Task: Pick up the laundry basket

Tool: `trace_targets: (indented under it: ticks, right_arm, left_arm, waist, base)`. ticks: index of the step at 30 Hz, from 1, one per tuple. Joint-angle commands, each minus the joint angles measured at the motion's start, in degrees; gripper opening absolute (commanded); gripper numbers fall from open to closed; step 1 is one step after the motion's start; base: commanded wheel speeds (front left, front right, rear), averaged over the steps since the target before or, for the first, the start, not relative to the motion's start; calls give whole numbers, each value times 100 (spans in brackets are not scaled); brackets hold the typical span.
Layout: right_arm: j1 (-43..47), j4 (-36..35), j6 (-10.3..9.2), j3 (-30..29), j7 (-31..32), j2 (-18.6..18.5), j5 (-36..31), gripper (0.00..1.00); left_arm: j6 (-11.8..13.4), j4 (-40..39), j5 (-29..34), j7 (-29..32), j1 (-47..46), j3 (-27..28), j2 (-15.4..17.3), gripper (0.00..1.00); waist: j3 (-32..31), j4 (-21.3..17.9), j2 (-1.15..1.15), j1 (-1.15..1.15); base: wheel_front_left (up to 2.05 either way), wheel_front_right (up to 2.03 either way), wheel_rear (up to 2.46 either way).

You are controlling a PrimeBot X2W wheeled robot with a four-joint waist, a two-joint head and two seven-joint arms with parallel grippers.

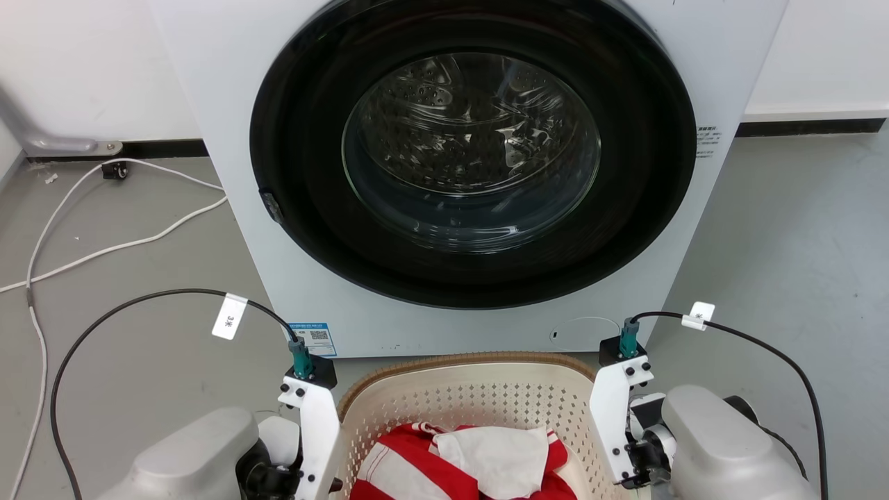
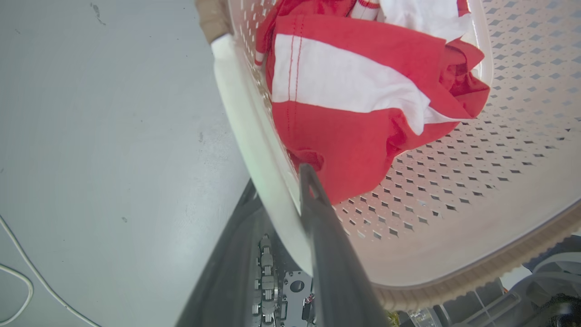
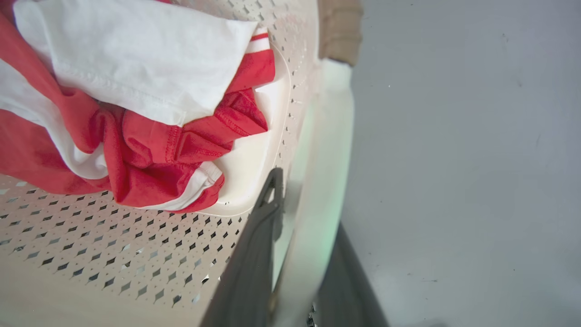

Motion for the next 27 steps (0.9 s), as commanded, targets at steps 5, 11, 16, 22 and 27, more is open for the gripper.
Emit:
trace_targets:
  ticks: [5, 11, 16, 22, 27]
  right_arm:
    - [-96, -52, 83, 97, 39, 245, 118, 0]
    - [-52, -11, 84, 165, 107, 248, 195, 0]
    - [-41, -74, 83, 235, 156, 249, 292, 0]
    - [-53, -70, 84, 297, 169, 253, 371, 0]
    - [-75, -36, 84, 336, 163, 253, 421, 0]
  left_arm:
    - [-106, -170, -50, 70, 35, -11, -306, 0]
    - [-106, -173, -49, 170, 78, -10, -336, 0]
    - [-106, -179, -43, 246, 94, -10, -311, 0]
    - [-106, -181, -47, 286, 101, -10, -303, 0]
    - [-106, -177, -68, 308, 109, -10, -317, 0]
  waist:
    - [-54, 2, 0, 1]
    - [-111, 25, 0, 1]
    - [-149, 21, 0, 1]
    - [-154, 9, 0, 1]
    - [-150, -11, 0, 1]
  base:
    - [0, 0, 0]
    - [0, 0, 0]
    - [0, 0, 0]
    - [0, 0, 0]
    - [0, 0, 0]
